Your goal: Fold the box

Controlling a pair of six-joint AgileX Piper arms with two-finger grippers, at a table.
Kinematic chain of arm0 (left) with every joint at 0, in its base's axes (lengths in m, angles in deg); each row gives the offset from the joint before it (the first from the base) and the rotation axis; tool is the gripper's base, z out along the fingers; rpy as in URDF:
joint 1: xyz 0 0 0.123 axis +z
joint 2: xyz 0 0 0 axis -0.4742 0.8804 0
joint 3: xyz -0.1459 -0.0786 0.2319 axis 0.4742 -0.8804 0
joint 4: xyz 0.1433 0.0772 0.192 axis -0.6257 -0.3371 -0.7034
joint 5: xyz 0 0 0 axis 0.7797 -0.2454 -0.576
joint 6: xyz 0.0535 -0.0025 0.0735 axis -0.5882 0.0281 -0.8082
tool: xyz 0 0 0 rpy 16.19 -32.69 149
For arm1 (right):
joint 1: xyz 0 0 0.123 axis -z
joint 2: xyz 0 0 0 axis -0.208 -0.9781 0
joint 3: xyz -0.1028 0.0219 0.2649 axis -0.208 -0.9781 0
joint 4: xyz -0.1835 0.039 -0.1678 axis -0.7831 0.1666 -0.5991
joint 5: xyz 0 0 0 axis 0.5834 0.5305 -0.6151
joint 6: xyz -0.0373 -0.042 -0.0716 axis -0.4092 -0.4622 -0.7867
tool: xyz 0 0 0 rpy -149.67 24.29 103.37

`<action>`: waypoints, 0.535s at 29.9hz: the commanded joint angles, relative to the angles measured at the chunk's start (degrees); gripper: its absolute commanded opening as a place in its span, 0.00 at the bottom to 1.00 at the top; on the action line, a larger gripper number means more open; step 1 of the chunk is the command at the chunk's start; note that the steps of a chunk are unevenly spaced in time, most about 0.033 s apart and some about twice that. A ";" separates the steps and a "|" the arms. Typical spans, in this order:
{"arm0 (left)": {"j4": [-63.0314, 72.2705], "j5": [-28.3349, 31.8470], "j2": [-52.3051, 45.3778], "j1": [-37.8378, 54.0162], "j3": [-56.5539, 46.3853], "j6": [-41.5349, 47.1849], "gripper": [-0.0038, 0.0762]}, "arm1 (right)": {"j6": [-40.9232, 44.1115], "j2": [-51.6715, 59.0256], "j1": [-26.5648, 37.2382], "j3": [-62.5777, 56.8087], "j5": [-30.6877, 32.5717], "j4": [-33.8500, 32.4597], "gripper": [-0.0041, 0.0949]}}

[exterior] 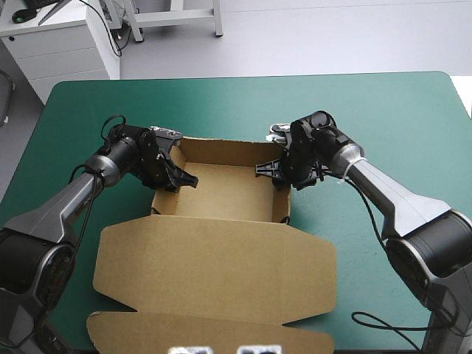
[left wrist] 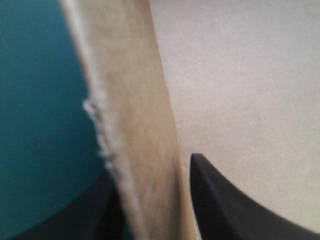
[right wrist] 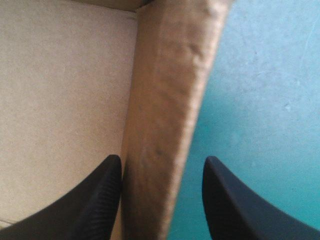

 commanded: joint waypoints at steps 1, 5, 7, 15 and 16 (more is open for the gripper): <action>2.46 -1.34 -2.18 -0.74 0.79 0.39 0.63 | -0.03 2.59 0.33 1.50 -0.19 -0.41 0.52; 2.20 -1.76 -2.18 -0.74 0.79 0.51 0.67 | 0.10 2.59 0.33 2.68 0.73 0.10 0.52; 2.20 -1.76 -2.18 -0.74 0.79 0.51 0.67 | 0.10 2.59 0.33 4.35 1.76 0.36 0.52; 1.98 -4.46 -2.18 -0.74 4.85 0.51 0.67 | -0.14 2.59 0.33 10.71 4.82 0.14 0.52; 1.87 -5.17 -2.18 -0.74 5.97 0.51 0.67 | -0.14 2.59 0.33 11.26 5.38 0.14 0.52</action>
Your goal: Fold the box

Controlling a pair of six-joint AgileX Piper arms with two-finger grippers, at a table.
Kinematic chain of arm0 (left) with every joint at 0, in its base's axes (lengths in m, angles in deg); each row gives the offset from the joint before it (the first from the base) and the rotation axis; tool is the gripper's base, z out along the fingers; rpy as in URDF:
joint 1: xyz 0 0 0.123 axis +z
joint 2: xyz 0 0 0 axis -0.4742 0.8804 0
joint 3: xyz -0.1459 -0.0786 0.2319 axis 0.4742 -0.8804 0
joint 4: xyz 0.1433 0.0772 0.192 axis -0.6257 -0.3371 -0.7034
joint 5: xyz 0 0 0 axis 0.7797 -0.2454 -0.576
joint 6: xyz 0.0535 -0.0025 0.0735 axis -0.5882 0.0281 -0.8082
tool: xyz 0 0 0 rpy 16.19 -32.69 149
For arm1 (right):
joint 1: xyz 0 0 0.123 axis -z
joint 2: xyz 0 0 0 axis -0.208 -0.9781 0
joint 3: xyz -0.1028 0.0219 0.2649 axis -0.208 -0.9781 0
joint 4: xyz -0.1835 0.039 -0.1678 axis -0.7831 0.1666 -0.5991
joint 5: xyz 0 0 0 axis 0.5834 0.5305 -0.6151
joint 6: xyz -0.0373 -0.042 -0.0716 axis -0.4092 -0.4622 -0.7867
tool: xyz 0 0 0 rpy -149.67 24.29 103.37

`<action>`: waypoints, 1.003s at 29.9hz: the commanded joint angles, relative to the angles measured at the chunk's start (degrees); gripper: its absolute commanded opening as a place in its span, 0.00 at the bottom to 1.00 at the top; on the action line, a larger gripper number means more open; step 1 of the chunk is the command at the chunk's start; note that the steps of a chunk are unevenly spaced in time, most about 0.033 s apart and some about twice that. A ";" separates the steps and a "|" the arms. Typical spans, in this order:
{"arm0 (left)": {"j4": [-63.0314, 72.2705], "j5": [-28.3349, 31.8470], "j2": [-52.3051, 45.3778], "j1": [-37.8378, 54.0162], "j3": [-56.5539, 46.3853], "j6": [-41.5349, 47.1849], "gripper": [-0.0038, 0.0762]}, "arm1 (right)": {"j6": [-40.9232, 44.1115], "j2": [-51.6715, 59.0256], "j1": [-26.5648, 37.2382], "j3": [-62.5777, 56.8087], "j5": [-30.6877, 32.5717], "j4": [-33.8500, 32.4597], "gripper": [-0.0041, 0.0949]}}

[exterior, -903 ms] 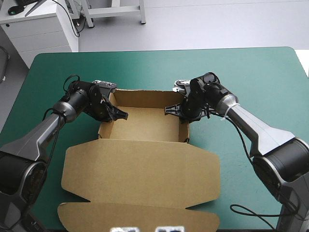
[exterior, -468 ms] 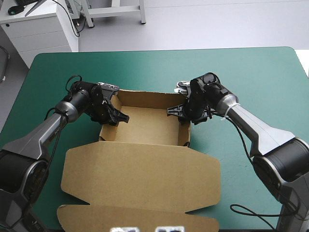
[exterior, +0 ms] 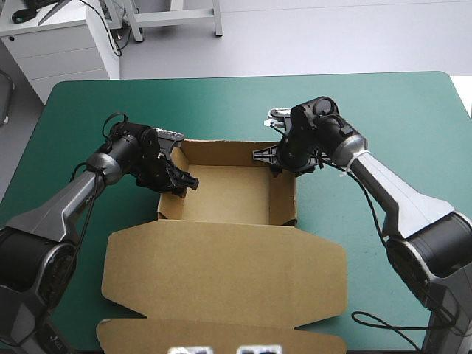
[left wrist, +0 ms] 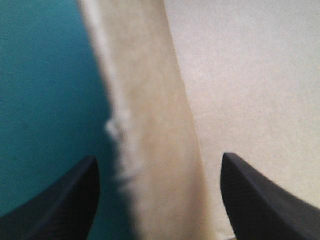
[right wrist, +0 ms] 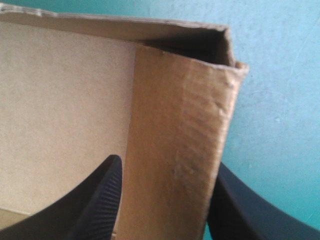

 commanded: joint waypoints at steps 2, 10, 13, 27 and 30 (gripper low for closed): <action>1.81 -2.24 -2.65 -0.41 5.98 0.58 0.67 | -0.35 2.65 0.33 4.14 1.46 0.05 0.52; 1.37 -8.21 -2.65 -0.41 14.79 0.58 0.67 | -1.96 3.51 0.33 8.91 3.14 -1.12 0.52; -0.94 -11.63 -2.65 -0.41 17.66 0.58 0.67 | -2.03 4.30 0.33 10.41 3.14 -1.49 0.52; -5.67 -13.61 -12.66 -0.41 22.81 0.36 0.61 | -2.58 11.38 0.33 11.47 3.14 -7.87 0.51; -6.62 -13.61 -17.38 -0.41 22.81 -0.58 0.49 | -1.84 11.38 0.33 10.73 3.14 -7.22 0.51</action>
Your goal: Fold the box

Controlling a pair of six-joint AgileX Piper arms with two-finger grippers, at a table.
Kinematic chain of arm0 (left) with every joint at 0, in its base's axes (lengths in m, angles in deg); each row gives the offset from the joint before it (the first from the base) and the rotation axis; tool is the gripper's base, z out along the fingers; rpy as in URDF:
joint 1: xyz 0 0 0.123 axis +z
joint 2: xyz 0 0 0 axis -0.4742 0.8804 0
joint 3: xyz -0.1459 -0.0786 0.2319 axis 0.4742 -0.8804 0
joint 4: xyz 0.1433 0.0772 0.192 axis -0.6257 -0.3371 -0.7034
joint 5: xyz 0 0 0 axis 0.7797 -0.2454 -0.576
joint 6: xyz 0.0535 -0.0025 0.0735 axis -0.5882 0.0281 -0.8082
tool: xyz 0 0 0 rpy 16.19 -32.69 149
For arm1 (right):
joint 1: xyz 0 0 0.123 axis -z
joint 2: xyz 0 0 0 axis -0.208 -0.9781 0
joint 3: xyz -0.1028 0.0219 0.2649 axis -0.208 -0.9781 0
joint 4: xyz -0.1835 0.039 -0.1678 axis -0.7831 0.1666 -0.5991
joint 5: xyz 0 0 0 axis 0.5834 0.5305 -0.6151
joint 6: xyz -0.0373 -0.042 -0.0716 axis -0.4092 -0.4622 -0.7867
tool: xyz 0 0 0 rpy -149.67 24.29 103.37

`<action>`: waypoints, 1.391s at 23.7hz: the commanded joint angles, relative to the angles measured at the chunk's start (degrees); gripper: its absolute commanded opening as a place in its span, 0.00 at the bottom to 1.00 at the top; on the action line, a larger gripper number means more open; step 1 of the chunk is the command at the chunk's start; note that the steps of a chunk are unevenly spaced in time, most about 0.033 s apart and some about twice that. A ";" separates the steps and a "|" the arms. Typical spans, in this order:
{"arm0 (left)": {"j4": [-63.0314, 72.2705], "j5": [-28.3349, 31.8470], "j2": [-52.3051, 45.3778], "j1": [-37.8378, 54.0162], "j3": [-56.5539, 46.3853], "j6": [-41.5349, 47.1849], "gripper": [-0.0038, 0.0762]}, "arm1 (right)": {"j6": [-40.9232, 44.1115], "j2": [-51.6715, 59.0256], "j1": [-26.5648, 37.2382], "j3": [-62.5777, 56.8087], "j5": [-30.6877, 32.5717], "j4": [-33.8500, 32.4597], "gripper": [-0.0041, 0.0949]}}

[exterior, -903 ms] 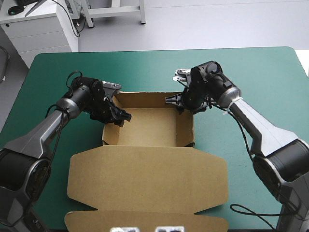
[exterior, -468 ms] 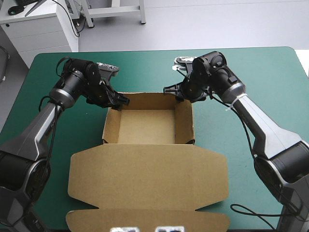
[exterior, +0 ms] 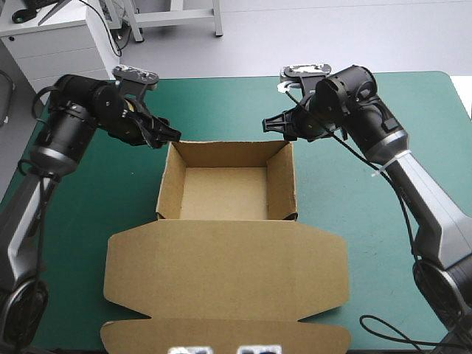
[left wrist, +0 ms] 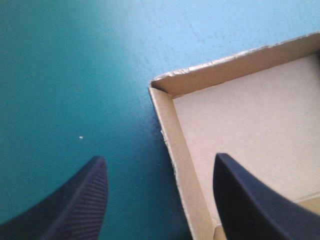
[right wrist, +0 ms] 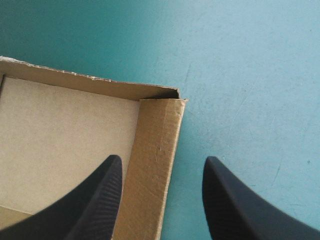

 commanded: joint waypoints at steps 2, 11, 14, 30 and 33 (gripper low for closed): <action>-2.38 -2.23 -9.25 -0.34 2.01 -0.70 0.41 | 1.55 2.56 0.28 -0.28 -0.14 -0.68 0.52; -2.70 -2.23 -26.50 -0.34 -11.05 -2.23 0.04 | 2.33 -2.52 0.28 -8.95 -0.36 4.71 0.51; -2.70 -0.67 -33.78 -0.34 -22.32 -3.39 0.04 | 2.33 -5.00 0.28 -8.95 -0.24 5.42 0.51; 0.35 4.62 -62.89 -0.34 -62.30 -4.12 0.04 | -1.63 -8.81 0.28 -9.06 -3.87 3.12 0.02; 0.46 3.16 -63.80 -0.34 -62.98 -4.12 0.04 | -0.22 -8.16 1.31 -7.87 -2.77 -1.38 0.02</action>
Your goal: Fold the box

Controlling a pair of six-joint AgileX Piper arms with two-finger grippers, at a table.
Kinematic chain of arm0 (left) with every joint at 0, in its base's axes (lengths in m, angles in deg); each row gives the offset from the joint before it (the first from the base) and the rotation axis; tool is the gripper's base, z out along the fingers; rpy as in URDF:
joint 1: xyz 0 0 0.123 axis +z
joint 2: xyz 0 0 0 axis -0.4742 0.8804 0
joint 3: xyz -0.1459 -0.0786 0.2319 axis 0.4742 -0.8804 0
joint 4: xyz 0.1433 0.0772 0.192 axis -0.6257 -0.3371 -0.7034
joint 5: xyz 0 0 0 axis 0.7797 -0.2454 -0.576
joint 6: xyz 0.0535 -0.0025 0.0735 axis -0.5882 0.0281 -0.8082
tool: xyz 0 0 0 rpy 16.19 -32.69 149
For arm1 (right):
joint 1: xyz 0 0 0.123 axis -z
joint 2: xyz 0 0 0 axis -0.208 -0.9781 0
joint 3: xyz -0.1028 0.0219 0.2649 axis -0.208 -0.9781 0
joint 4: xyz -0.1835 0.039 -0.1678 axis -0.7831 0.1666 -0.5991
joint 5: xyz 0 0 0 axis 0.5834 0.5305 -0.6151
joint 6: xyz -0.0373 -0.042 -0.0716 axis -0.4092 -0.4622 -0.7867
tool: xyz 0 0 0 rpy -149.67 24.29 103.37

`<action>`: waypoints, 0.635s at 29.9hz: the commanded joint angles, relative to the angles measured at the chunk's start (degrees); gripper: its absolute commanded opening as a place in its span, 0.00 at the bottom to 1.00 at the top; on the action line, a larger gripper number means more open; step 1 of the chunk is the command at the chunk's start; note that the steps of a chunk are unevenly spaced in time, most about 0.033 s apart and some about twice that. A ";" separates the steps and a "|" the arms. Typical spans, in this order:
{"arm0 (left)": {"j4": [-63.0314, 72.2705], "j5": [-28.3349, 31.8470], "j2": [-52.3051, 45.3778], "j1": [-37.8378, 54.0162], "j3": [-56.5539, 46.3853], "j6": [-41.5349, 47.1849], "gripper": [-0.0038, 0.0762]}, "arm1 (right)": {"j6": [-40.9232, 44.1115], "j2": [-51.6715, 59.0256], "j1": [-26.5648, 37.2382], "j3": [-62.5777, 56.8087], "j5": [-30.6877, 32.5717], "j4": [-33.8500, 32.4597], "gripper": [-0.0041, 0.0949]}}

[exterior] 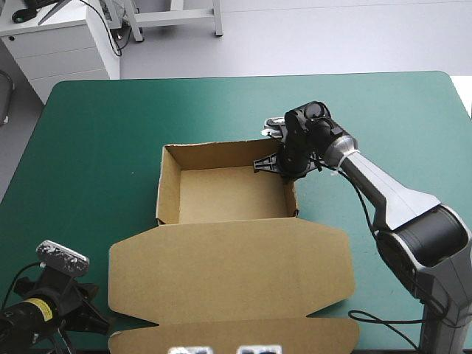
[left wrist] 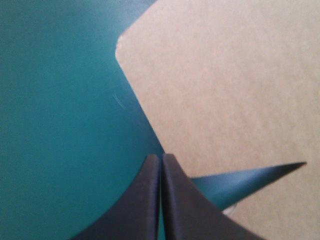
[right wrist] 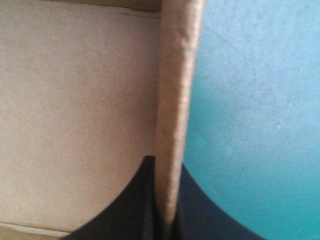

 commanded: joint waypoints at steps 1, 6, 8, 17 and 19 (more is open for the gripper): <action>0.57 1.29 -0.34 -0.34 0.94 -0.13 0.04 | 0.55 4.04 1.90 2.78 0.61 -6.16 0.02; 2.34 1.29 -0.59 -0.34 0.94 -0.13 0.04 | 0.78 7.20 7.52 3.52 2.30 -8.61 0.02; 2.78 1.29 -0.59 -0.34 0.94 -0.13 0.04 | 0.67 8.69 10.11 3.52 2.30 -10.26 0.02; 2.91 1.29 -0.59 -0.34 0.94 -0.13 0.04 | -5.58 14.16 27.58 3.40 2.30 -12.11 0.02; 2.91 1.29 -0.59 -0.34 0.94 0.10 0.04 | -7.58 14.63 32.72 3.40 2.30 -12.11 0.02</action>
